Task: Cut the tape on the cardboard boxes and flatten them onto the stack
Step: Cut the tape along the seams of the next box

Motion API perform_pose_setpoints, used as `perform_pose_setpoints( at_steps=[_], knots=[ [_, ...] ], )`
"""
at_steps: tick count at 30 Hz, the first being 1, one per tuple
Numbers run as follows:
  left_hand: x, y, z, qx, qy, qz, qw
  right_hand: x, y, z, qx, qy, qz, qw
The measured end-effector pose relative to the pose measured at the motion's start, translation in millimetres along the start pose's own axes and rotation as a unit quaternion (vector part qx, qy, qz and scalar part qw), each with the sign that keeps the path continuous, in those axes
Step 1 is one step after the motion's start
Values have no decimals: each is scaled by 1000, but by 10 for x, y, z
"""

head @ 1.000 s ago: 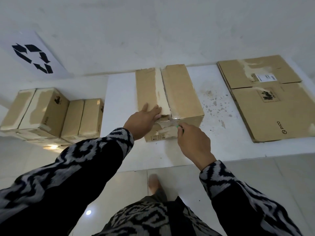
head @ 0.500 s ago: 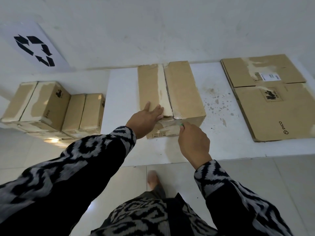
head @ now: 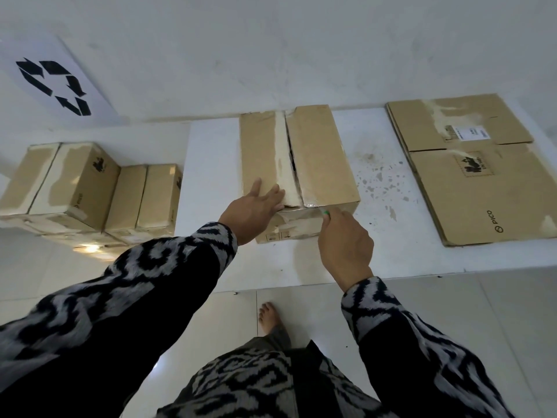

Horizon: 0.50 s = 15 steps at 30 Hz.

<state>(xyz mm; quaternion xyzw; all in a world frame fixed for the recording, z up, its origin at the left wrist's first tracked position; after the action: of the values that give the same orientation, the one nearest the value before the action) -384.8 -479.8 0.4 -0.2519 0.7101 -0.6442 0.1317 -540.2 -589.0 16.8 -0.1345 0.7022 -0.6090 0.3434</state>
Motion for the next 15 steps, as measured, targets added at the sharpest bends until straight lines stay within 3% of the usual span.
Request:
perform_pose_setpoints(
  at_steps=[5,7,11,13,15],
  knots=[
    [-41,36,-5,1,18,-3,1000,297,-212,-69,-14,11,-18,1000],
    [-47,17,-37,27,12,-90,995,416,-306,-189,-31,11,-4,999],
    [-115,-41,-55,87,-113,-231,963,540,-398,168,5,74,131,989],
    [-142,15,-17,42,-215,-259,941,582,-296,531,-21,109,178,978],
    [-185,32,99,3,-234,-264,936,522,-146,697,-48,105,207,972]
  ],
)
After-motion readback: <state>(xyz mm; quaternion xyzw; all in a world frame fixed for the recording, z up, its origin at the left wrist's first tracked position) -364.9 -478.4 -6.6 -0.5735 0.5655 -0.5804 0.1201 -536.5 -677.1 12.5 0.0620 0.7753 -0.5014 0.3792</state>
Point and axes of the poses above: each hand's wrist, its own z-axis towards the middle knuckle, its own y-axis out of the palm, x = y × z, the point moved 5 cm from there along z, towards the middle knuckle, and after that the axes turned 5 degrees about x, right-handed, at the moved point
